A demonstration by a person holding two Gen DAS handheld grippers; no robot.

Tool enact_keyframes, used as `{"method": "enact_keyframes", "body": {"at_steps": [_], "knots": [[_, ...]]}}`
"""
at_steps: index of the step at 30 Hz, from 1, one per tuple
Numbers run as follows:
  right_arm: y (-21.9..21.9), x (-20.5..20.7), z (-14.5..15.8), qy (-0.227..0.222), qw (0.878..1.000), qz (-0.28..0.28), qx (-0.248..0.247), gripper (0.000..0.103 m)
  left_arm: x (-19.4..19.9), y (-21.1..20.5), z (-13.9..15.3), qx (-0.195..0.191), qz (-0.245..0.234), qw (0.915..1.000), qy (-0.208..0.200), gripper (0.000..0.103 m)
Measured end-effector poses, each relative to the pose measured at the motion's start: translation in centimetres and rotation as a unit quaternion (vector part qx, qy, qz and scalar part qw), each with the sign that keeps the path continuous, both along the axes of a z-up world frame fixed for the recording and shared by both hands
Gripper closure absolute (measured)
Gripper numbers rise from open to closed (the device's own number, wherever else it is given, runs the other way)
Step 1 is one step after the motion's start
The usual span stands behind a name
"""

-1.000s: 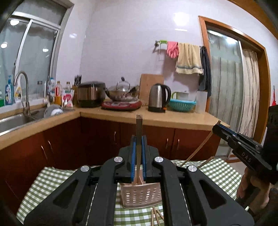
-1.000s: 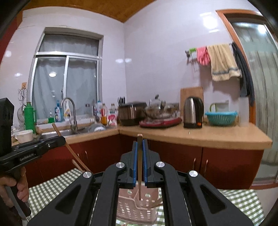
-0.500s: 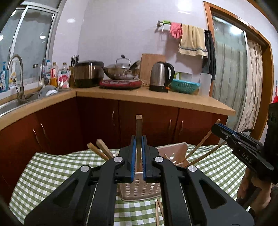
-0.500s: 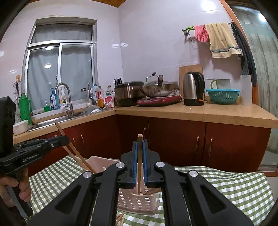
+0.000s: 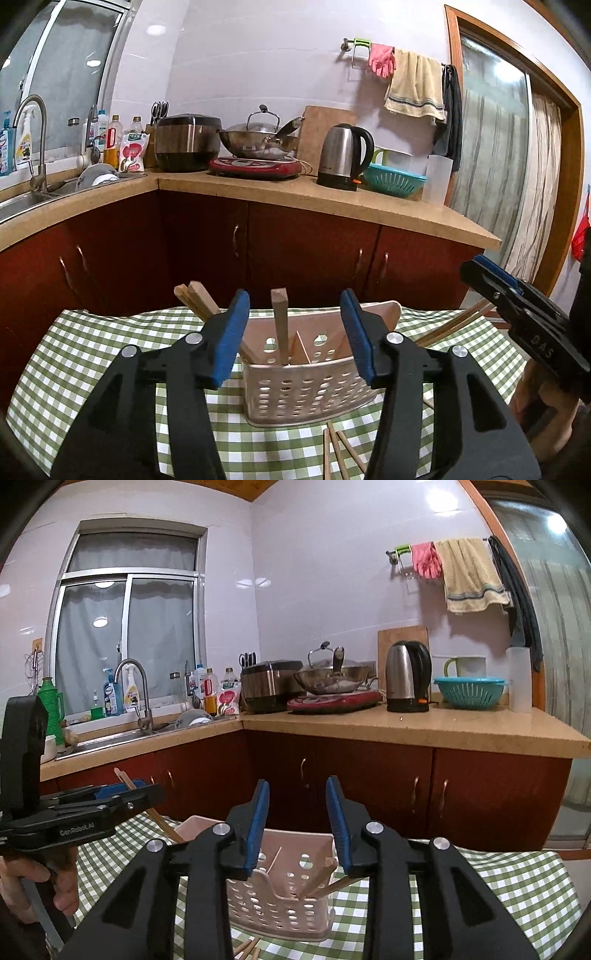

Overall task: Organize utensils
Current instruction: 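Lower both chopsticks into the holder and open both tools, then lower both tools to the cloth and close each on a chopstick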

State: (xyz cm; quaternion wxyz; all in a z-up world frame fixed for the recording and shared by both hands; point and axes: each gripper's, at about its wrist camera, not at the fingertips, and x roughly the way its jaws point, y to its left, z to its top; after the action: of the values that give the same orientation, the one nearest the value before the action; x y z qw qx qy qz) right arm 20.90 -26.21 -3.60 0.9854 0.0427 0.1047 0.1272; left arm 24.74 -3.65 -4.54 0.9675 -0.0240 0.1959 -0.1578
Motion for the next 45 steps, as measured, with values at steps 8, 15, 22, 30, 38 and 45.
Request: {"method": "enact_keyframes", "body": {"at_steps": [8, 15, 22, 30, 38, 45], "knots": [[0.1, -4.4, 1.0, -0.025, 1.000, -0.013, -0.010, 0.063, -2.9, 0.3, 1.5, -0.005, 0.009, 0.9997, -0.022, 0.044], [0.7, -8.9, -1.8, 0.000, 1.000, -0.020, -0.023, 0.063, -8.4, 0.7, 0.8, 0.017, 0.039, 0.9979, -0.050, 0.044], [1.2, -13.2, -6.5, 0.044, 0.998, -0.026, -0.024, 0.063, -12.6, 0.9, -2.8, 0.046, 0.051, 0.9973, -0.026, 0.044], [1.6, -16.4, -10.7, 0.089, 0.996, -0.014, -0.028, 0.064, -16.3, 2.8, -6.8, 0.051, 0.070, 0.9960, 0.020, 0.044], [2.9, -17.3, -13.5, 0.130, 0.991, 0.006, -0.034, 0.064, -18.6, 3.9, -9.6, 0.061, 0.084, 0.9934, 0.048, 0.044], [4.2, -17.0, -16.1, 0.174, 0.984, 0.019, -0.047, 0.068, -19.5, 4.3, -11.5, 0.061, 0.084, 0.9922, 0.068, 0.045]]}}
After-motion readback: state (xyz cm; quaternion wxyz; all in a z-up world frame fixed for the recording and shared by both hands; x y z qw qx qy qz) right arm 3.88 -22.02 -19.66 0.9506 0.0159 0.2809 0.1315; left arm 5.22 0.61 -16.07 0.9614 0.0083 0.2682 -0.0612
